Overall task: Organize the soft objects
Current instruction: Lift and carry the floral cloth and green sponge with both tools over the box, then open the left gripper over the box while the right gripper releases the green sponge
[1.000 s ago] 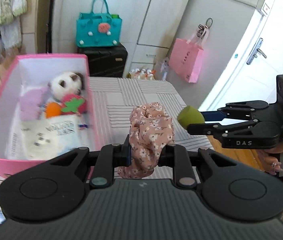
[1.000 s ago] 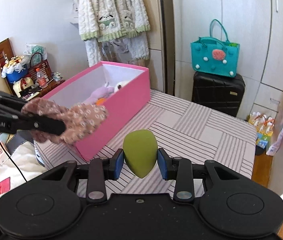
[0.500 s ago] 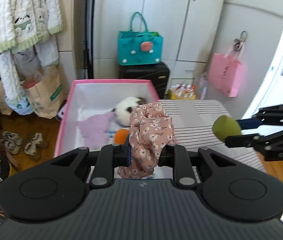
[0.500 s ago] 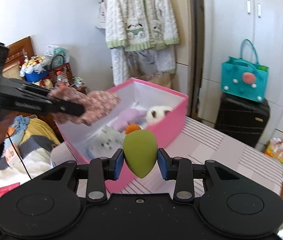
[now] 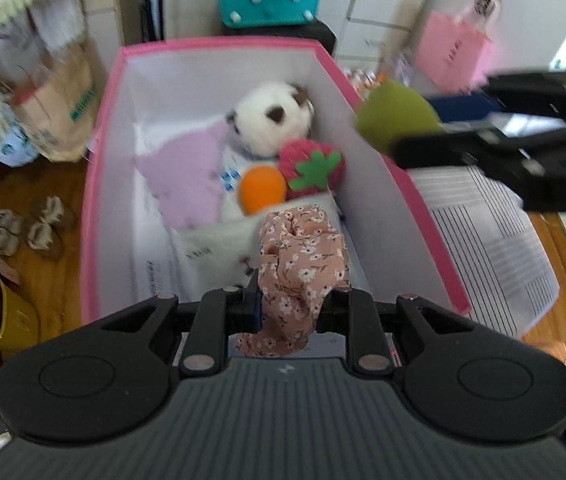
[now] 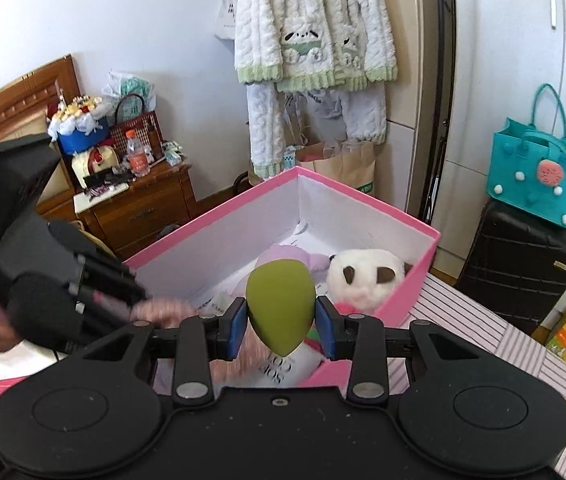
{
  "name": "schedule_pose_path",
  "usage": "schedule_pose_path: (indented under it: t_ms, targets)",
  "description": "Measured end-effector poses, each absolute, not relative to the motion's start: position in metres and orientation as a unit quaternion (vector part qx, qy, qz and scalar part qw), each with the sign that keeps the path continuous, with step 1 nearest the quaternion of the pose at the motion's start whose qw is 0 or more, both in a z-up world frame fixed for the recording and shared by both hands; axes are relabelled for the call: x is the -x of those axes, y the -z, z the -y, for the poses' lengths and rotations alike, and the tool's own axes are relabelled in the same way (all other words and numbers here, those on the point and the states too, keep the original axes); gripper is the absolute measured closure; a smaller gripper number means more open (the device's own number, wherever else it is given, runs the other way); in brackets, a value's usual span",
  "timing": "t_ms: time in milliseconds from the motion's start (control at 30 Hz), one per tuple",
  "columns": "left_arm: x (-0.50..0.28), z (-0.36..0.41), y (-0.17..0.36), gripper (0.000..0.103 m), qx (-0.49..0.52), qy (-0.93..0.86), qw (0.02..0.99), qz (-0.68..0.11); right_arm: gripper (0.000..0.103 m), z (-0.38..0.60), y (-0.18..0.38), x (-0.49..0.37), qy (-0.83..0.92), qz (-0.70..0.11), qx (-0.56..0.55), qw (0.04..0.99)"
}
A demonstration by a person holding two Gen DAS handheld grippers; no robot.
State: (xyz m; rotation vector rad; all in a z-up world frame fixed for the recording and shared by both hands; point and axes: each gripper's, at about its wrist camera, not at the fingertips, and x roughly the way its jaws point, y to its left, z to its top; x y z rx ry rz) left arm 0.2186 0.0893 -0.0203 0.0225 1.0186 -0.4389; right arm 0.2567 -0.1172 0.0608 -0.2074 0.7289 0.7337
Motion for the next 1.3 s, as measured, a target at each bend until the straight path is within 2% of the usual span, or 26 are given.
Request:
schedule_pose_path:
  t_ms: [133,200,367,400,433,567,667,1033,1133,1300]
  targets:
    - [-0.23,-0.088,0.032,0.079,-0.002,0.218,0.839,-0.499,0.061,0.102,-0.053,-0.273,-0.351,-0.359,0.105,0.858]
    - [-0.233,-0.09,0.036,0.068,0.001,0.204,0.842,-0.5,0.061,0.096,-0.049,-0.279,-0.352,-0.367,0.103,0.855]
    - [-0.225,-0.091,0.032,0.07,-0.044,0.198,0.864,-0.461,0.061,0.081,-0.039,-0.289,-0.351,-0.386,0.118,0.845]
    - [-0.223,-0.09,0.031,0.077,-0.05,0.202,0.864,-0.457,0.061,0.078,-0.037,-0.292,-0.351,-0.39,0.121,0.843]
    - [-0.222,-0.089,0.03,0.079,-0.06,0.207,0.864,-0.454,0.061,0.075,-0.035,-0.294,-0.35,-0.394,0.122,0.841]
    - [-0.218,-0.09,0.028,0.079,-0.077,0.187,0.876,-0.437,0.06,0.065,-0.025,-0.308,-0.344,-0.411,0.124,0.835]
    - [-0.215,-0.101,0.023,0.079,-0.051,0.186,0.882,-0.43,0.059,0.058,-0.019,-0.317,-0.344,-0.428,0.117,0.828]
    - [-0.204,-0.118,0.016,0.073,0.0,0.177,0.896,-0.408,0.059,0.033,0.002,-0.338,-0.364,-0.484,0.061,0.793]
    - [-0.203,-0.118,0.015,0.072,0.005,0.172,0.896,-0.409,0.056,0.033,0.004,-0.338,-0.349,-0.488,0.055,0.798]
    - [-0.2,-0.115,0.013,0.061,0.002,0.163,0.9,-0.405,0.051,0.053,-0.017,-0.316,-0.343,-0.455,0.052,0.82]
